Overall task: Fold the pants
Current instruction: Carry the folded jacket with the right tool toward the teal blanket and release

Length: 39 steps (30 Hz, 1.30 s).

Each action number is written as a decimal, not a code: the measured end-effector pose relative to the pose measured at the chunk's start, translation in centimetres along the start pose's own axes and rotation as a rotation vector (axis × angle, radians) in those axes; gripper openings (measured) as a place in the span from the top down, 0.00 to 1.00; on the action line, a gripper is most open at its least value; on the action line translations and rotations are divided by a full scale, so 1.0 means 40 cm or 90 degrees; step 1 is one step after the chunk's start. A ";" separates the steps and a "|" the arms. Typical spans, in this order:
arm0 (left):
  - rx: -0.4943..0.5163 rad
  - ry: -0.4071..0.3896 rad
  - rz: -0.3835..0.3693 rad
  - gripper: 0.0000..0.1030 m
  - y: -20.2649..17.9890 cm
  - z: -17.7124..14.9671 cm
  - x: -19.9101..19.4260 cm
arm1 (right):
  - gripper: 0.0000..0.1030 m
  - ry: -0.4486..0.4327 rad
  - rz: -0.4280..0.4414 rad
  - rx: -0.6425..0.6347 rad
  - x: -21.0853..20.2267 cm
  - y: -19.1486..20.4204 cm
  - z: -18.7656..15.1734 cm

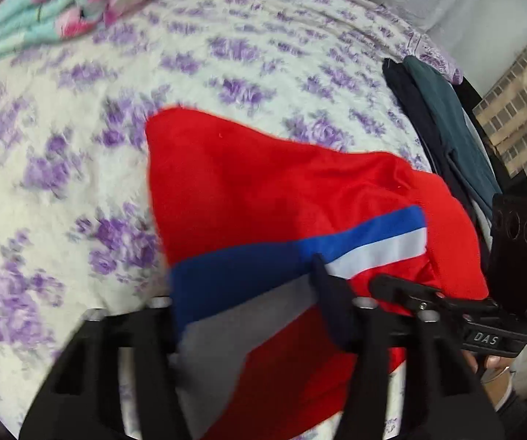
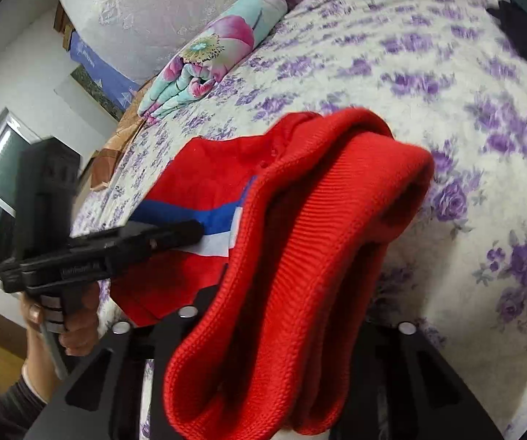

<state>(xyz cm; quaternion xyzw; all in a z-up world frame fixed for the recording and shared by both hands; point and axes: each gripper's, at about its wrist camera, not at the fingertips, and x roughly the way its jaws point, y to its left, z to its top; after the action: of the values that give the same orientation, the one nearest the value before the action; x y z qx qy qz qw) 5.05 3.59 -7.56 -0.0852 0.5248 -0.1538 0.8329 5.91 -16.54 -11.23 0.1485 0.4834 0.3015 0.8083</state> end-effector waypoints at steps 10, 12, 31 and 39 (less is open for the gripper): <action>-0.009 -0.039 -0.028 0.77 -0.018 0.009 -0.098 | 0.72 -0.038 -0.029 -0.078 -0.074 0.084 0.032; -0.005 -0.058 -0.029 0.77 -0.031 0.023 -0.123 | 0.72 -0.054 -0.033 -0.093 -0.098 0.098 0.047; 0.043 -0.272 0.031 0.78 -0.101 0.521 -0.265 | 0.72 -0.191 -0.129 -0.239 -0.191 0.166 0.613; 0.002 -0.285 0.041 0.78 -0.002 0.761 -0.115 | 0.72 -0.194 -0.138 -0.240 -0.022 0.059 0.840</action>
<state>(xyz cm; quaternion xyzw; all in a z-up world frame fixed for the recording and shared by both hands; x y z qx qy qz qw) 30.58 4.51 9.61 -0.0987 0.3288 -0.1053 0.9333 34.05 -13.54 7.06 -0.0139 0.3043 0.2720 0.9128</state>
